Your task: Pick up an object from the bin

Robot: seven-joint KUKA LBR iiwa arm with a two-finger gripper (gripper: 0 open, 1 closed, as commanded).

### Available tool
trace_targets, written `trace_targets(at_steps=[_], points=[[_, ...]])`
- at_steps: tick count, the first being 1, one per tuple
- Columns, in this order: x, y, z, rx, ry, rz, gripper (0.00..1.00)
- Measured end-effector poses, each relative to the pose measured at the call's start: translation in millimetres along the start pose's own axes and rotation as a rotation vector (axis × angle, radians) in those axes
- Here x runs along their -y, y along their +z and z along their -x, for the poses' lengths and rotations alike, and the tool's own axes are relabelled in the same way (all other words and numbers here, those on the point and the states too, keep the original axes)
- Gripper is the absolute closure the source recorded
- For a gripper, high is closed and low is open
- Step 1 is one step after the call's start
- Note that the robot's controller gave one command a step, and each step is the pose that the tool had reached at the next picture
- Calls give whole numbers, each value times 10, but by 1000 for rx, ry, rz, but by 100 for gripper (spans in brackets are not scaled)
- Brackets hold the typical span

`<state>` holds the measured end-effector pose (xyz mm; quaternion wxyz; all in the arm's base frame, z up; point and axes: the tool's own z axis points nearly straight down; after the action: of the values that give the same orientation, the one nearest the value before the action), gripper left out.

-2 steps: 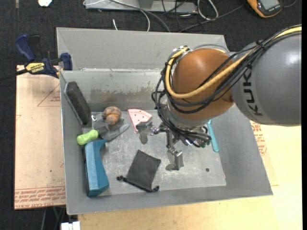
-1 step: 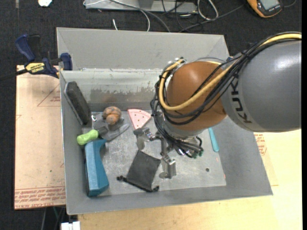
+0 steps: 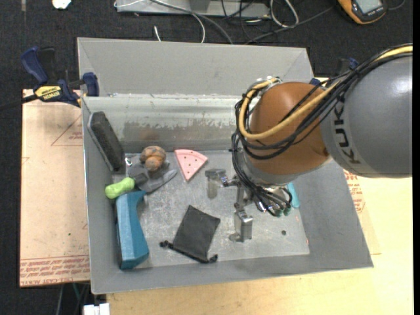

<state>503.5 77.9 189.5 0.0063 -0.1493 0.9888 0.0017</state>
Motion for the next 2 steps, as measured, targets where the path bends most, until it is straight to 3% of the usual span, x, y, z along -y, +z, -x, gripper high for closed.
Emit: trace_targets(at_steps=[1, 2], points=[[72, 331, -18, -5, -176, 3, 0], [-158, 549, -23, -1, -23, 1, 0]])
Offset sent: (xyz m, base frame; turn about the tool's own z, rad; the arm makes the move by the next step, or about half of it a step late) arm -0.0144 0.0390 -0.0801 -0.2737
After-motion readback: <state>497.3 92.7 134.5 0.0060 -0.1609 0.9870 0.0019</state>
